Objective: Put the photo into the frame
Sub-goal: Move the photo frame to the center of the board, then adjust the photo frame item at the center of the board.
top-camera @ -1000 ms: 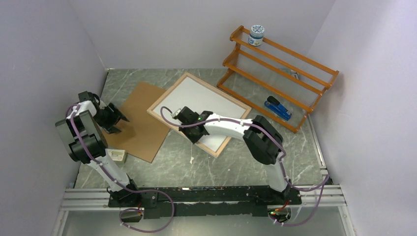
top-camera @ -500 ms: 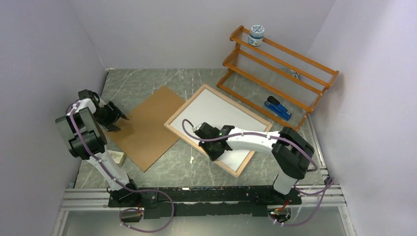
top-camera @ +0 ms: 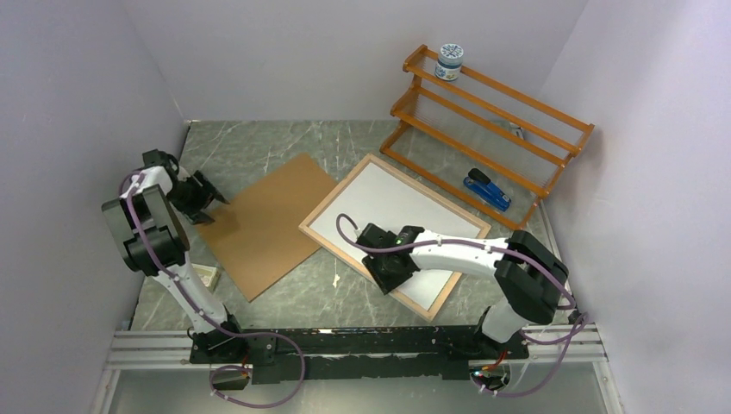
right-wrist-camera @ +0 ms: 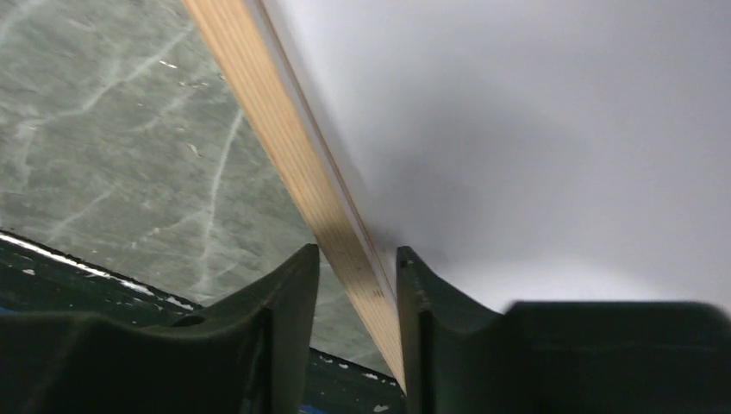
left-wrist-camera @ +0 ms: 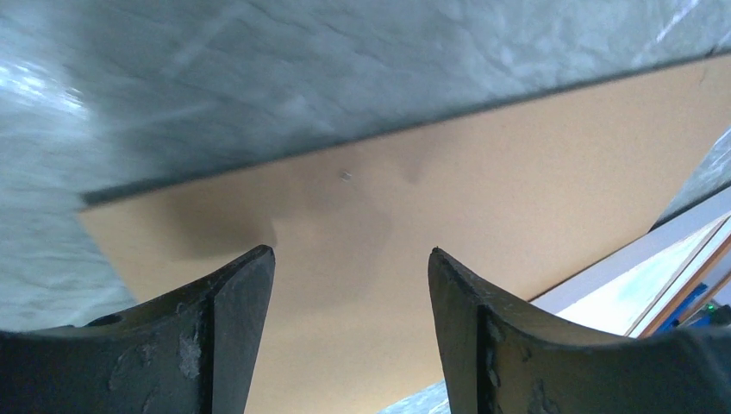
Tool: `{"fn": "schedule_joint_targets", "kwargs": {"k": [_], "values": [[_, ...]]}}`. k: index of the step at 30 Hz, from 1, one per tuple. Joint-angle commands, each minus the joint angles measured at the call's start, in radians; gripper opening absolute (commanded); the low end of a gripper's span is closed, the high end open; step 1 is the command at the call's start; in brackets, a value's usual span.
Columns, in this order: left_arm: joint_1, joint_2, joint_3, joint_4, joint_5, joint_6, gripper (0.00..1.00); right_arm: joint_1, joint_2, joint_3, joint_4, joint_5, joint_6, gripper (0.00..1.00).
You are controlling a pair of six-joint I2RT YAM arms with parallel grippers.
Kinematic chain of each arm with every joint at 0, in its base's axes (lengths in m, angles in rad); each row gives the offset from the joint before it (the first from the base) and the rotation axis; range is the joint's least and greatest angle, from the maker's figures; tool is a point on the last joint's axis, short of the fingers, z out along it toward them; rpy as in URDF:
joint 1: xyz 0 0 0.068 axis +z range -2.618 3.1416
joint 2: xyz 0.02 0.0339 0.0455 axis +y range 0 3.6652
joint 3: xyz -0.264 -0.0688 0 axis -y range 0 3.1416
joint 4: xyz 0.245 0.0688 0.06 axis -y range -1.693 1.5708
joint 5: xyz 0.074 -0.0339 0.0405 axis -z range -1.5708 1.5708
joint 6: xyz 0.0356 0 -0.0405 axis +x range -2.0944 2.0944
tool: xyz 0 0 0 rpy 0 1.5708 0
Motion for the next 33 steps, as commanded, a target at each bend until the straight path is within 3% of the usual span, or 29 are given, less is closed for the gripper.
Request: {"fn": "schedule_joint_targets", "kwargs": {"k": [1,7,11,15,20,25,33], "values": [[-0.132,-0.148,-0.061,-0.024,0.008,-0.048,0.72,-0.004,-0.045,0.078,-0.069,0.060,0.080,0.47],[-0.318,-0.387,-0.263,-0.023,-0.021,-0.138,0.70,-0.027,-0.074,0.121,0.001,0.036,0.107,0.59],[-0.410,-0.530,-0.404,0.057,0.105,-0.251,0.66,-0.062,-0.046,0.147,0.090,-0.049,0.104,0.59],[-0.535,-0.597,-0.505,0.094,0.100,-0.318,0.60,-0.078,0.031,0.218,0.168,-0.076,0.098,0.58],[-0.705,-0.582,-0.588,0.151,0.079,-0.386,0.54,-0.105,0.130,0.356,0.223,-0.107,0.151,0.55],[-0.874,-0.514,-0.596,0.166,-0.058,-0.466,0.53,-0.151,0.231,0.474,0.303,-0.132,0.245,0.52],[-0.918,-0.429,-0.645,0.261,-0.293,-0.589,0.47,-0.168,0.524,0.797,0.316,-0.141,0.247,0.51]]}}
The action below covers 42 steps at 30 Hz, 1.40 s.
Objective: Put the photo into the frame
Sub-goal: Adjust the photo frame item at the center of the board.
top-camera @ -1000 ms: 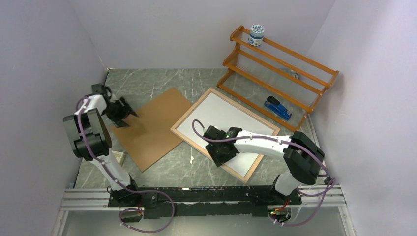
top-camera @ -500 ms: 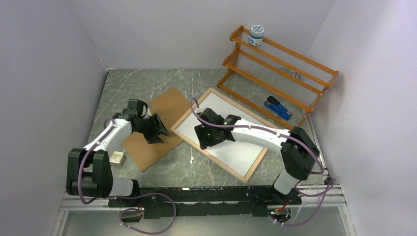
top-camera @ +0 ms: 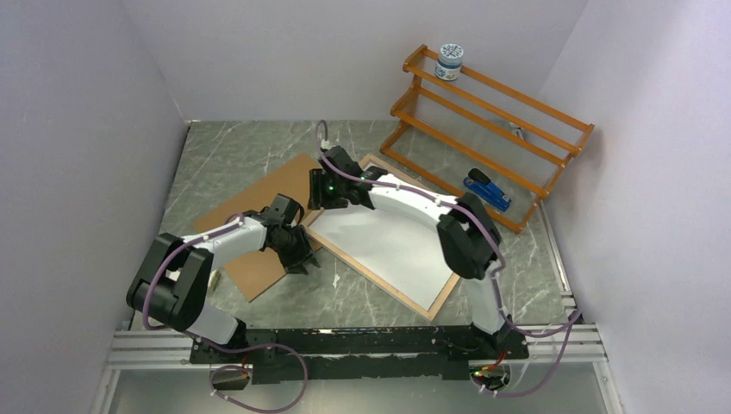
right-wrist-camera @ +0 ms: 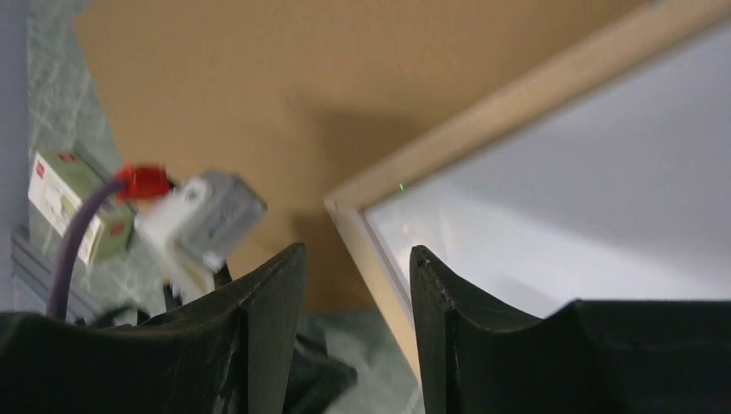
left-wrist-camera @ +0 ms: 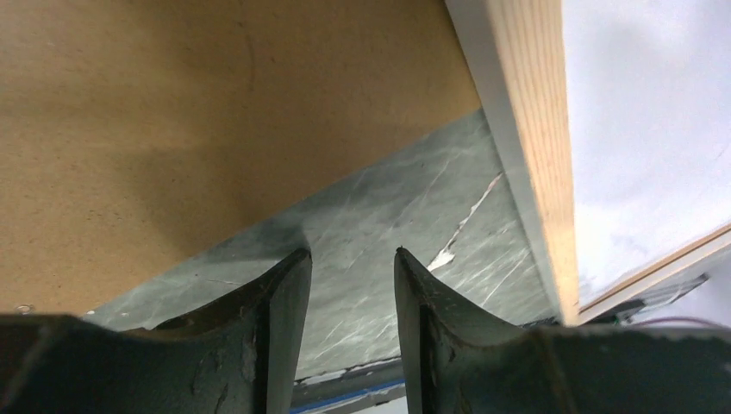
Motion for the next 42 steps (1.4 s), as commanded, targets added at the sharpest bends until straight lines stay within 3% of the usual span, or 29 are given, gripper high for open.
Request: {"fn": "schedule_joint_targets", "kwargs": {"k": [1,14,23,42], "values": [[-0.003,0.032,-0.021,0.081,-0.168,-0.095,0.47,0.002,0.146,0.192,0.036,-0.018,0.019,0.51],[-0.004,0.022,-0.040,0.077,-0.236,-0.190,0.45,-0.012,0.437,0.499,-0.025,-0.015,-0.047,0.51],[0.086,0.059,-0.003,0.067,-0.299,-0.160,0.42,-0.024,0.389,0.379,-0.003,-0.037,-0.039,0.51],[0.333,0.216,0.089,0.132,-0.247,-0.067,0.41,-0.068,0.375,0.390,-0.085,-0.182,-0.063,0.49]]}}
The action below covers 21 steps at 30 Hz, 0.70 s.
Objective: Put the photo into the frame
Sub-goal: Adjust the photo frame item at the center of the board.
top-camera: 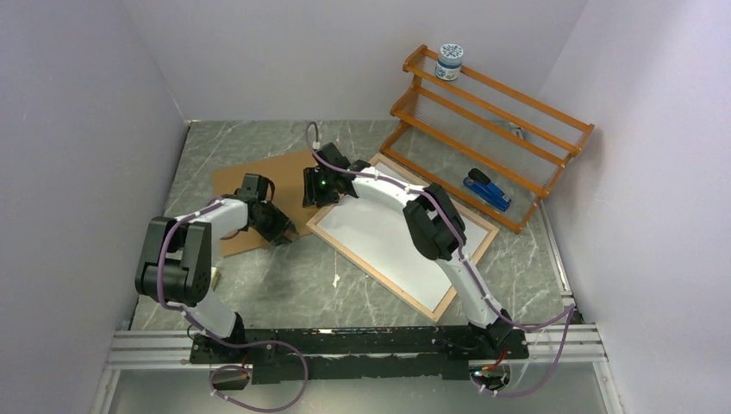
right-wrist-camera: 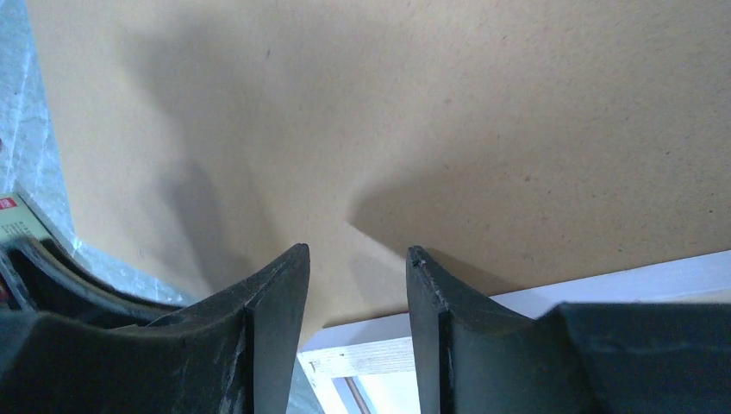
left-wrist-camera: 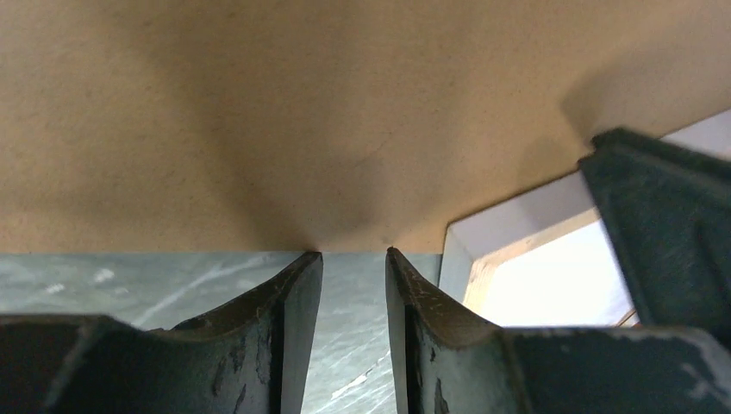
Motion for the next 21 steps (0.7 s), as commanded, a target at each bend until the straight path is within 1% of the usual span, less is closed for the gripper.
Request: {"fn": "schedule_joint_targets", "kwargs": {"k": [1,7,11,15,18,21], "values": [[0.073,0.094,-0.006,0.032,-0.183,0.091,0.41,0.000,-0.049,0.000,-0.075,-0.047,-0.014,0.49],[0.153,0.151,0.045,0.043,-0.142,0.145,0.42,0.000,-0.031,0.022,-0.090,-0.055,-0.017,0.49],[0.212,0.183,0.086,0.054,-0.103,0.195,0.43,-0.001,0.007,0.072,-0.108,-0.040,-0.035,0.49],[0.244,0.216,0.148,0.036,-0.077,0.258,0.43,-0.003,0.044,0.117,-0.095,-0.010,-0.058,0.49],[0.269,0.197,0.184,-0.007,-0.095,0.280,0.43,-0.016,0.063,0.158,-0.086,0.010,-0.050,0.50],[0.295,0.121,0.202,-0.049,-0.172,0.280,0.46,-0.038,0.066,0.188,-0.067,0.058,-0.012,0.51]]}}
